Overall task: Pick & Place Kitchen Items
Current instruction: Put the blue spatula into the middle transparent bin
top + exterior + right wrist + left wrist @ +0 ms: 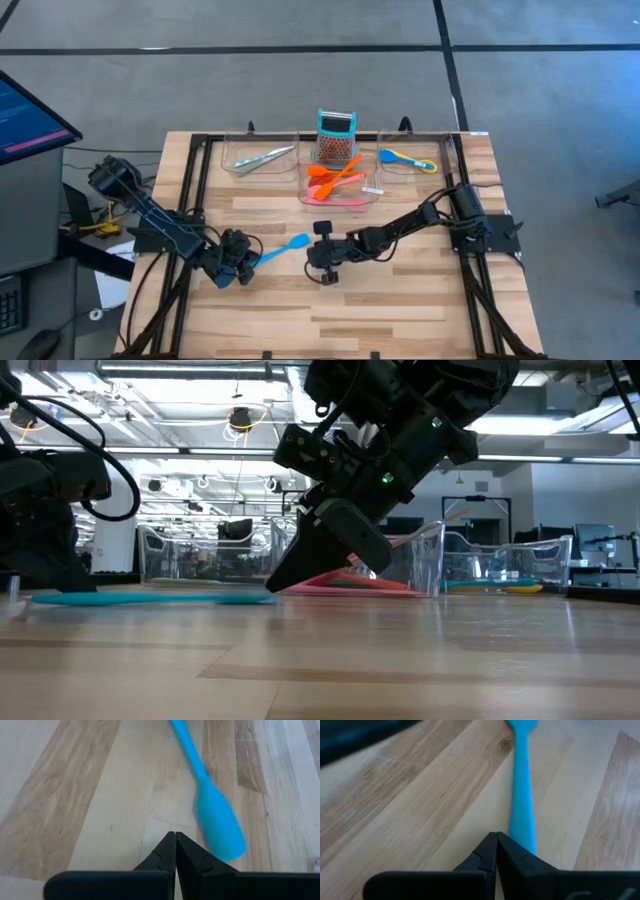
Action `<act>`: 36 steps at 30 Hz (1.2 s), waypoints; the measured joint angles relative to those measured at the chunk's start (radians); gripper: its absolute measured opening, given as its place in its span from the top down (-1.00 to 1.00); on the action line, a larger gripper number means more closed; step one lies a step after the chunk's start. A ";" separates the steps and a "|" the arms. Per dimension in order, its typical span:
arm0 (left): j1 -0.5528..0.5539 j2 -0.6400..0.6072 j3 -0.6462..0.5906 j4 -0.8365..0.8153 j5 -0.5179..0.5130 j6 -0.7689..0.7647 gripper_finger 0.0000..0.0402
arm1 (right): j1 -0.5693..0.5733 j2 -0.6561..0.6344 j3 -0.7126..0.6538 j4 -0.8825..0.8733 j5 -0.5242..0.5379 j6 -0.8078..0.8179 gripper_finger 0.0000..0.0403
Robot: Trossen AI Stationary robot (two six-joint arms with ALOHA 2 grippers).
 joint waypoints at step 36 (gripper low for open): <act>-0.001 -0.099 0.001 0.005 0.042 0.047 0.99 | -0.002 0.000 0.000 0.015 0.002 0.000 1.00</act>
